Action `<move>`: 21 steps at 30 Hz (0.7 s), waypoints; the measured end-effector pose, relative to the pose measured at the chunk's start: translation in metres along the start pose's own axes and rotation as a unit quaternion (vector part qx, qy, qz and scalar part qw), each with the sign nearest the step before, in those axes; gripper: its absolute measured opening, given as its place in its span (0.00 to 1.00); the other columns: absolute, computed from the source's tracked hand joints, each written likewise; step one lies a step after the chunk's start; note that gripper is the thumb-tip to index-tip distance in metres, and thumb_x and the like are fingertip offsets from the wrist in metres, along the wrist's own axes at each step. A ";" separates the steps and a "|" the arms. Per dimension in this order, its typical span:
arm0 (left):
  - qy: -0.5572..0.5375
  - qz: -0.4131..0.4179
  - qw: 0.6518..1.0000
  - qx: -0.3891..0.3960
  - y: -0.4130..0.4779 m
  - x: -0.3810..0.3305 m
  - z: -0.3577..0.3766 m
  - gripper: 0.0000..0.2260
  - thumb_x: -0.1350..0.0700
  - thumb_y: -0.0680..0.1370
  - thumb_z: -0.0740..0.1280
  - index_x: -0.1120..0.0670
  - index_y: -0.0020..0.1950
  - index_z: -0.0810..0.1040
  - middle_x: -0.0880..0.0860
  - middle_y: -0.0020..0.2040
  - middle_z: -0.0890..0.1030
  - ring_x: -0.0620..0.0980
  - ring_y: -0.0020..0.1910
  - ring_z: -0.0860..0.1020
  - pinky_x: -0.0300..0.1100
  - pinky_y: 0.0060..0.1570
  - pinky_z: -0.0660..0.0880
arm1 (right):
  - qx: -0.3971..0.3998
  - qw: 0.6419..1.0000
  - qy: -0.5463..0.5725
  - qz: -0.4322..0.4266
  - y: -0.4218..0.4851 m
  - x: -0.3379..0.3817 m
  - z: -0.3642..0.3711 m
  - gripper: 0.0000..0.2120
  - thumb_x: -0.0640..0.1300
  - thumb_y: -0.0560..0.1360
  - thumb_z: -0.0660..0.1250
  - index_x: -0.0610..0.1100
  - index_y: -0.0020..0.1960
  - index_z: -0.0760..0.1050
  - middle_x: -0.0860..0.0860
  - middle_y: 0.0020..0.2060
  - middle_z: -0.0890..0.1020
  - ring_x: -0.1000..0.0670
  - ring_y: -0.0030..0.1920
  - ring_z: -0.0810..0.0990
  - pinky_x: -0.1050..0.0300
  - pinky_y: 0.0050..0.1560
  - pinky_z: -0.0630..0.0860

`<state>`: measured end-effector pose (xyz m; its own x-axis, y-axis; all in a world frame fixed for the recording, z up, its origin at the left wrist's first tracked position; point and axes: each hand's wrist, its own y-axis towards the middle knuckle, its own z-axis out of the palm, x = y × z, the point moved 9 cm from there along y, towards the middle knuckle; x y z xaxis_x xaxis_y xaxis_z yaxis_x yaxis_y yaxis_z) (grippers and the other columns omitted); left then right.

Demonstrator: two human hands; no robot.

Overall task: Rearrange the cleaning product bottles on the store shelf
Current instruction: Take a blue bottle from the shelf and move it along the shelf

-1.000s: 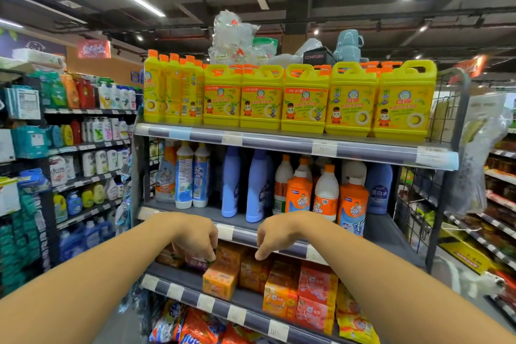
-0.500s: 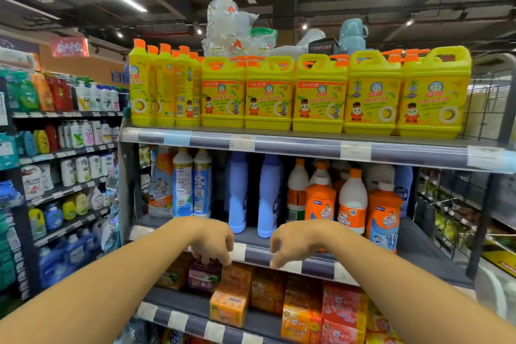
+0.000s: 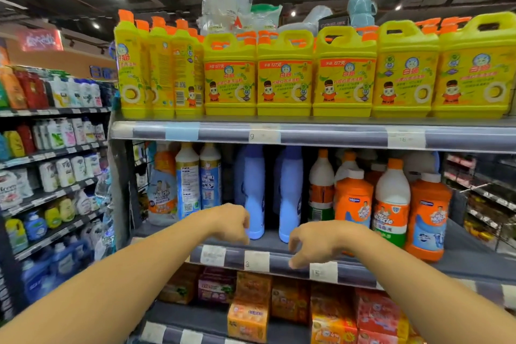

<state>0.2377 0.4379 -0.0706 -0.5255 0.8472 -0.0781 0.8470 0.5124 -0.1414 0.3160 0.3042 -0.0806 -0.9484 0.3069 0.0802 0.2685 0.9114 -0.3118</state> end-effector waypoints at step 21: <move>-0.420 -0.143 0.816 -0.371 0.088 0.031 0.019 0.38 0.58 0.67 0.78 0.58 0.71 0.61 0.63 0.60 0.76 0.64 0.58 0.76 0.53 0.53 0.75 | -0.384 0.776 0.487 0.116 0.082 -0.104 -0.008 0.28 0.37 0.72 0.73 0.39 0.69 0.67 0.46 0.61 0.76 0.49 0.55 0.74 0.57 0.55 0.71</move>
<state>0.2947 0.5066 -0.1044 -0.3161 0.4425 -0.8392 0.3314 0.8803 0.3394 0.4385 0.3493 -0.1074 -0.3830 0.2079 0.9001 0.7886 0.5810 0.2013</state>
